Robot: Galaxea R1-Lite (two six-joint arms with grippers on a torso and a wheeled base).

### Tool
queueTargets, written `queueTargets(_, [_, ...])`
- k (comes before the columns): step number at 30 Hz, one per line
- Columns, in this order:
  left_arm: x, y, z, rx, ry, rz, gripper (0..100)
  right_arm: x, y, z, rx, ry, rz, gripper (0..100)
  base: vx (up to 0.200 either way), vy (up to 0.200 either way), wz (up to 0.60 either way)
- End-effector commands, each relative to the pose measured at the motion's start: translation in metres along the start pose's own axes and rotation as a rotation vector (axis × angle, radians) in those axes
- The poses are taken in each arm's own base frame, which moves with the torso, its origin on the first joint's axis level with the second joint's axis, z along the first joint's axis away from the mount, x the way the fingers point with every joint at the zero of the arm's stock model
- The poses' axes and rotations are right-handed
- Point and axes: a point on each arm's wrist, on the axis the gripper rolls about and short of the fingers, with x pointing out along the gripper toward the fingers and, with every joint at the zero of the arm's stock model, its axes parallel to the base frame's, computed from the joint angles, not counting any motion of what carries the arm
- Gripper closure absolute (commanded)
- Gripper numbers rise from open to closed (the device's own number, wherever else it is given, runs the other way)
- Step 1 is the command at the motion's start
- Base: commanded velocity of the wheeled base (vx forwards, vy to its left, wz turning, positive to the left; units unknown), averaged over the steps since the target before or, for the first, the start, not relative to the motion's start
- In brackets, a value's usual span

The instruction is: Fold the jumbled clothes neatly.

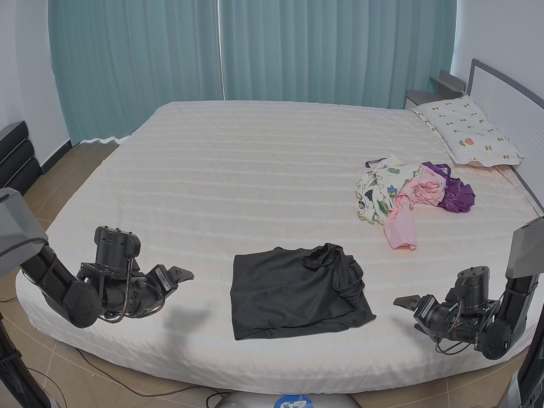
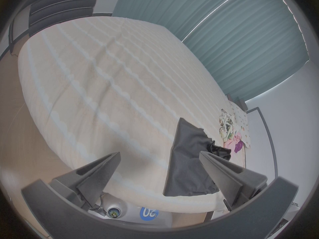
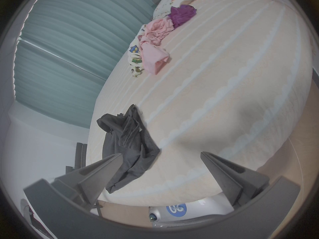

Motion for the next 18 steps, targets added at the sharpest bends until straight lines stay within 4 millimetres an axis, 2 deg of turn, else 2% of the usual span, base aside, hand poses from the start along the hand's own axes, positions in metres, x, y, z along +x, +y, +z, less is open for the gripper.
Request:
queueTargets(1, [0.000, 0.001, -0.003, 0.001, 0.006, 0.001, 0, 0.002, 0.007, -0.004, -0.024, 0.004, 0.018, 0, 0.000, 0.000, 0.00])
queueTargets(2, [0.000, 0.001, -0.003, 0.005, -0.014, -0.026, 0, 0.011, 0.021, -0.009, -0.088, -0.032, 0.027, 0, 0.000, 0.000, 0.00])
queueTargets(9, [0.001, 0.004, -0.006, 0.007, -0.009, -0.020, 0, 0.024, 0.041, -0.010, -0.270, -0.051, 0.017, 0, 0.000, 0.000, 0.00])
queueTargets(13, [0.000, 0.004, -0.007, 0.006, -0.007, -0.019, 0, 0.036, 0.062, -0.023, -0.359, -0.027, -0.002, 0, 0.000, 0.000, 0.00])
queueTargets(18, [0.001, 0.004, -0.008, 0.011, -0.002, -0.022, 0, 0.049, 0.079, -0.021, -0.433, -0.013, -0.013, 0, 0.000, 0.000, 0.00])
